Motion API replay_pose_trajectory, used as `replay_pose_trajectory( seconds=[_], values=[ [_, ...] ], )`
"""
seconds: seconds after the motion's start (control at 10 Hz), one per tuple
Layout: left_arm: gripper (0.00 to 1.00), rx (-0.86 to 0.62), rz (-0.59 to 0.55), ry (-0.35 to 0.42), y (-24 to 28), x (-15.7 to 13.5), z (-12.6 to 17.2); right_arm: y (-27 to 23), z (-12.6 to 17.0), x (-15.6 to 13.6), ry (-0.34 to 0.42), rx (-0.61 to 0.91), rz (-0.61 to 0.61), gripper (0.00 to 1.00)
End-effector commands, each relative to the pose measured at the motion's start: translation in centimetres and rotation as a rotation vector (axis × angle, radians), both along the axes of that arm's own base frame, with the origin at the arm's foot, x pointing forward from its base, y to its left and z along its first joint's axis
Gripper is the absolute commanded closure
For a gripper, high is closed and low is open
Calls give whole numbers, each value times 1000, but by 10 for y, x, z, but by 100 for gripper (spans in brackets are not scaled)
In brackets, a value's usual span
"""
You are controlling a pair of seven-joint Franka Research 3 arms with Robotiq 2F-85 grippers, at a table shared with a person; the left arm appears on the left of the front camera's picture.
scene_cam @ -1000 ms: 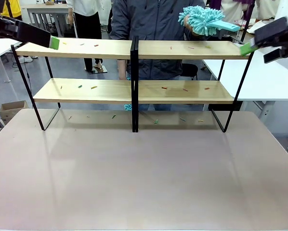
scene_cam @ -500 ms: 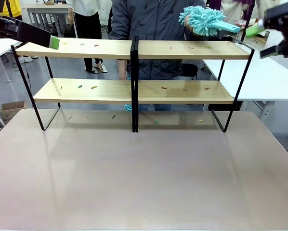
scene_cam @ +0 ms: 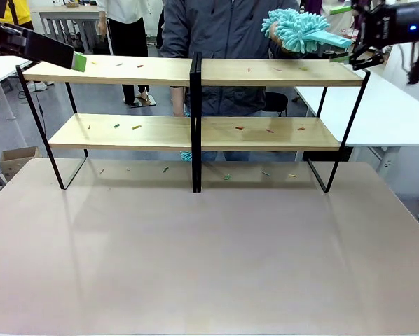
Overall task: Clean the shelves.
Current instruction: Pick up the Duster when the human hands it over.
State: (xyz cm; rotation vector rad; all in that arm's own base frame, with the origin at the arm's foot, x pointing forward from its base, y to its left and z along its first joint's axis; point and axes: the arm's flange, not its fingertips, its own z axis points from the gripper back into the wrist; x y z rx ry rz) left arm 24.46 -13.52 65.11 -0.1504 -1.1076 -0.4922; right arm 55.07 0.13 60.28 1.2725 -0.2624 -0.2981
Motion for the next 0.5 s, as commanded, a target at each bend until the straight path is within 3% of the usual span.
replay_pose_trajectory(
  seconds=[0.0, 0.4],
  values=[
    [0, 0, -3, -1, 1, -1, 0, 13, 17, 9, 55, -43, -42, 0],
    [0, 0, -3, -1, 1, -1, 0, 9, 18, 3, 43, -39, -16, 0]
  ],
)
